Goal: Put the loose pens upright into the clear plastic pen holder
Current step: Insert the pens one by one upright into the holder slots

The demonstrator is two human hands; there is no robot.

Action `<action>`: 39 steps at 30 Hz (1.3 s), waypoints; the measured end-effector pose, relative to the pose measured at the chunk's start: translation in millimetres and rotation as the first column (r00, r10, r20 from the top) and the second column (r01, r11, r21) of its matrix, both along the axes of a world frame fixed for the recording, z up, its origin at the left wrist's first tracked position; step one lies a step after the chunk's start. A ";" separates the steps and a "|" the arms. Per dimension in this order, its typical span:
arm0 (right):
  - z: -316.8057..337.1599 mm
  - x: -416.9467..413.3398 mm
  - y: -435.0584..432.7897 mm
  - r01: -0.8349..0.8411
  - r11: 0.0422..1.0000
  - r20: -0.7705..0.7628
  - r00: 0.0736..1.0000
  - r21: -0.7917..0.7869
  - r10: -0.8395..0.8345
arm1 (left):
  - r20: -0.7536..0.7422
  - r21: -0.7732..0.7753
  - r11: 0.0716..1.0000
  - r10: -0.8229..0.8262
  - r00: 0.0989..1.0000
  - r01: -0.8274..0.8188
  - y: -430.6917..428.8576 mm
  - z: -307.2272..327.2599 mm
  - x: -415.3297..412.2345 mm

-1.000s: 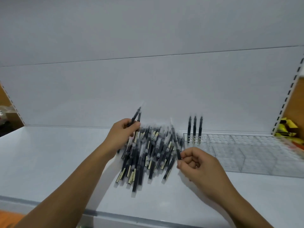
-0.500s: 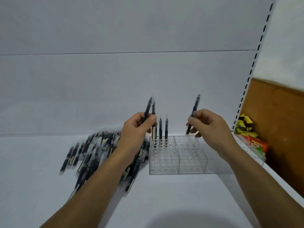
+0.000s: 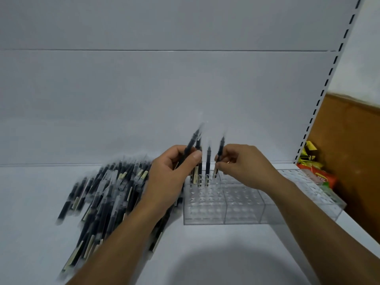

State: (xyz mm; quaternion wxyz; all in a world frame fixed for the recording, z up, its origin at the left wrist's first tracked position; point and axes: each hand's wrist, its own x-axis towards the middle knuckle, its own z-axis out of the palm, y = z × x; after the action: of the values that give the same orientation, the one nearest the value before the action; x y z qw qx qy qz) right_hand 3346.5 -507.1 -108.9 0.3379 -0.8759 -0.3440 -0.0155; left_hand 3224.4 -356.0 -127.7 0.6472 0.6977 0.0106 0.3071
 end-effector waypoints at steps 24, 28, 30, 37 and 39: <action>13.7 -15.7 -26.4 -0.103 0.925 -0.074 0.987 0.366 0.139 | -0.056 0.004 0.998 -0.058 0.997 0.058 -9.2 1.5 0.0; 16.1 -32.1 -17.5 -0.216 0.879 -0.231 0.913 0.425 0.336 | -0.082 0.063 0.994 -0.081 0.993 0.086 -13.8 1.7 1.5; 12.9 -32.8 -14.3 -0.183 0.867 -0.240 0.916 0.463 0.322 | -0.088 0.095 0.992 -0.072 0.994 0.080 -14.9 1.4 2.1; 15.7 -11.4 -27.7 0.091 0.727 -0.160 0.987 0.681 0.026 | -0.034 0.129 0.991 0.020 0.999 -0.015 -13.6 -3.1 -2.0; 9.6 -4.6 -28.3 0.111 0.786 -0.088 0.994 0.609 -0.071 | -0.029 0.125 0.992 0.032 0.999 -0.028 -13.3 -3.2 -2.8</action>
State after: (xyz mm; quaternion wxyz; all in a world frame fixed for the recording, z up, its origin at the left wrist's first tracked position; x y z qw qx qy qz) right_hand 3341.9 -535.4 -99.4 0.6124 -0.7349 -0.2675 -0.1157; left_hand 3221.6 -369.3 -131.0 0.5974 0.7412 0.0119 0.3060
